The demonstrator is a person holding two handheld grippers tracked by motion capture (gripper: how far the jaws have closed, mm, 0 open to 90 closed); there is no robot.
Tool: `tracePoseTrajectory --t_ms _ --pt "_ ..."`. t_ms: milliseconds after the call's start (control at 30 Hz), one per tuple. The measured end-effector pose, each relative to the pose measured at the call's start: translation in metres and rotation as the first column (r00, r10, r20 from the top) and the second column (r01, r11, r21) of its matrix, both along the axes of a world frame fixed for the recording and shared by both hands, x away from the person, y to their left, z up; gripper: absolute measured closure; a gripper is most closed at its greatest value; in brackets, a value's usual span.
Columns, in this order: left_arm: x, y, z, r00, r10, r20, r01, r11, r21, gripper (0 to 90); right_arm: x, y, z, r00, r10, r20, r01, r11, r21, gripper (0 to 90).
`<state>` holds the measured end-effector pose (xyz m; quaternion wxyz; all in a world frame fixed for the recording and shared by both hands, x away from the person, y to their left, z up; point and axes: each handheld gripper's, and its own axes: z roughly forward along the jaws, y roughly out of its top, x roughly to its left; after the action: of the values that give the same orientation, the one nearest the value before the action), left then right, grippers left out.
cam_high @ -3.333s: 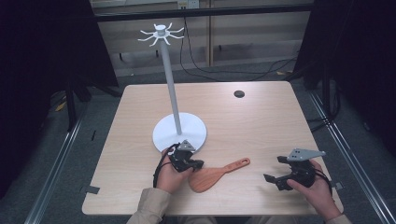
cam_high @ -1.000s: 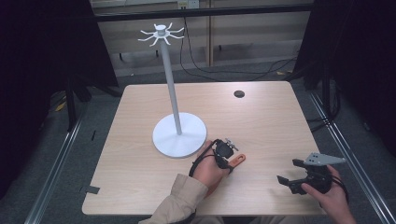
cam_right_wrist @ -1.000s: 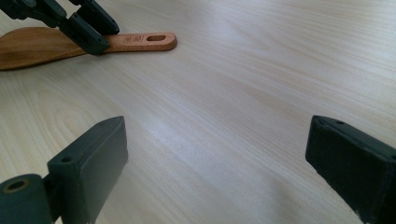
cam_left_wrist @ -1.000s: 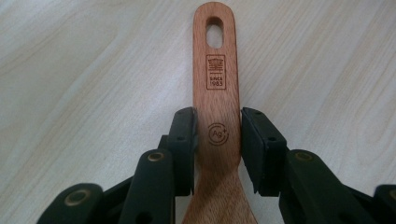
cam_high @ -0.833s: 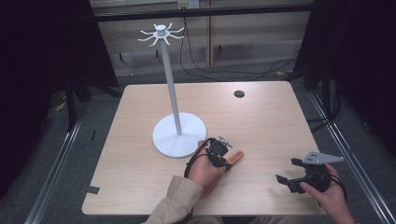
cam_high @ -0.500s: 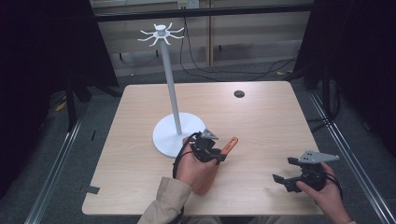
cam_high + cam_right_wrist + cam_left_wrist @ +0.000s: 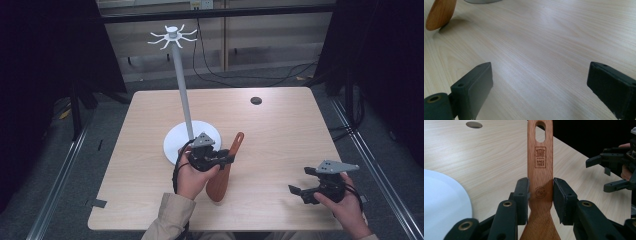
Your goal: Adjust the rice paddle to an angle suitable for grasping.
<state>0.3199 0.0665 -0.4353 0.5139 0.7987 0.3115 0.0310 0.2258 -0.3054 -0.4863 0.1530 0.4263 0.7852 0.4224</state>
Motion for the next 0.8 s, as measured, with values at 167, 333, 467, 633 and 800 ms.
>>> tracePoseTrajectory --t_ms 167,333,467,633,800 --pt "0.000 0.002 0.001 0.9999 0.011 0.012 -0.011 0.9997 -0.021 66.4 0.000 -0.001 0.000 1.0000 -0.001 0.004 0.001 1.0000 0.001 6.4" --pt "-0.001 0.005 0.003 0.9997 0.015 0.021 -0.014 0.9994 -0.032 66.4 0.000 -0.001 0.000 1.0000 -0.005 -0.002 0.005 1.0000 0.005 6.3" --pt "-0.002 0.009 0.006 0.9994 0.024 0.024 -0.023 0.9984 -0.051 66.4 0.000 0.000 0.001 1.0000 -0.002 0.002 0.002 1.0000 0.004 6.3" --pt "-0.003 0.014 0.010 0.9987 0.035 0.038 -0.033 0.9970 -0.071 66.4 -0.001 0.000 0.001 1.0000 -0.004 0.002 0.004 1.0000 0.005 6.4" --pt "-0.005 0.017 0.013 0.9974 0.043 0.057 -0.038 0.9962 -0.078 66.4 -0.001 0.001 0.001 1.0000 -0.002 0.005 0.002 1.0000 0.004 6.4"
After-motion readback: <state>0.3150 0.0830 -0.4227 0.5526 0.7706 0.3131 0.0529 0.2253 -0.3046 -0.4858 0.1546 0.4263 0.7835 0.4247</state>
